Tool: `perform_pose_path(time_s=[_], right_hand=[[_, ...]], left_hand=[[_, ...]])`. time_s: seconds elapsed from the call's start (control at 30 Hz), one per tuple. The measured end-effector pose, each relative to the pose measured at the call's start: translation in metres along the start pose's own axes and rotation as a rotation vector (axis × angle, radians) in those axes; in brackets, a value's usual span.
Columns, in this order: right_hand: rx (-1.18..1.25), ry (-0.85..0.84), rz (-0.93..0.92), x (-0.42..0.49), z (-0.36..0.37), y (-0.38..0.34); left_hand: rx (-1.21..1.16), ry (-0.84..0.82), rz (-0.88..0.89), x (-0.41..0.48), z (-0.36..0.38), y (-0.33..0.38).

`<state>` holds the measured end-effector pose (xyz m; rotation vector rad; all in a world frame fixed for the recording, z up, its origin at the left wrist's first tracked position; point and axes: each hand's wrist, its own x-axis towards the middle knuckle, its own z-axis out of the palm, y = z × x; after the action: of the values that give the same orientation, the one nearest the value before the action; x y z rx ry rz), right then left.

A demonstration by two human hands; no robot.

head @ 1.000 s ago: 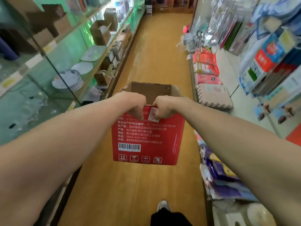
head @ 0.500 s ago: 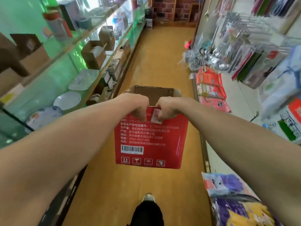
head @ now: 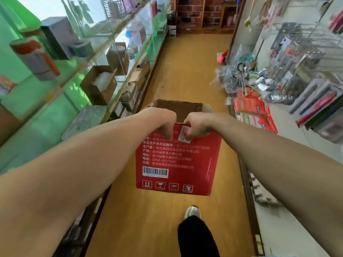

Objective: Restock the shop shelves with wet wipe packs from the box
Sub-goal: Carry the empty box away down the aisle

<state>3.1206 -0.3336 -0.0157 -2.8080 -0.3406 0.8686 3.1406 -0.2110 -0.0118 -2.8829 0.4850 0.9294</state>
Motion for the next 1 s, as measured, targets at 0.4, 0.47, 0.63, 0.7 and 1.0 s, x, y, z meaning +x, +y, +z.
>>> perform_pose_path(time_s=[0.4, 0.47, 0.63, 0.7, 1.0], right_hand=[[0.009, -0.050, -0.036, 0.205, -0.152, 0.097], [0.002, -0.049, -0.043, 0.240, -0.177, 0.110], [-0.009, -0.046, -0.051, 0.336, -0.235, 0.145], [-0.012, -0.052, -0.047, 0.375, -0.260, 0.159], [0.058, -0.049, 0.009, 0.546, -0.383, 0.224]], left_hand=[[-0.031, -0.031, -0.013, 0.216, -0.149, -0.034], [-0.020, -0.024, -0.009, 0.250, -0.172, -0.042], [0.028, -0.036, -0.008, 0.346, -0.233, -0.066], [0.059, -0.031, 0.001, 0.384, -0.258, -0.077], [0.133, -0.078, 0.035, 0.569, -0.389, -0.118]])
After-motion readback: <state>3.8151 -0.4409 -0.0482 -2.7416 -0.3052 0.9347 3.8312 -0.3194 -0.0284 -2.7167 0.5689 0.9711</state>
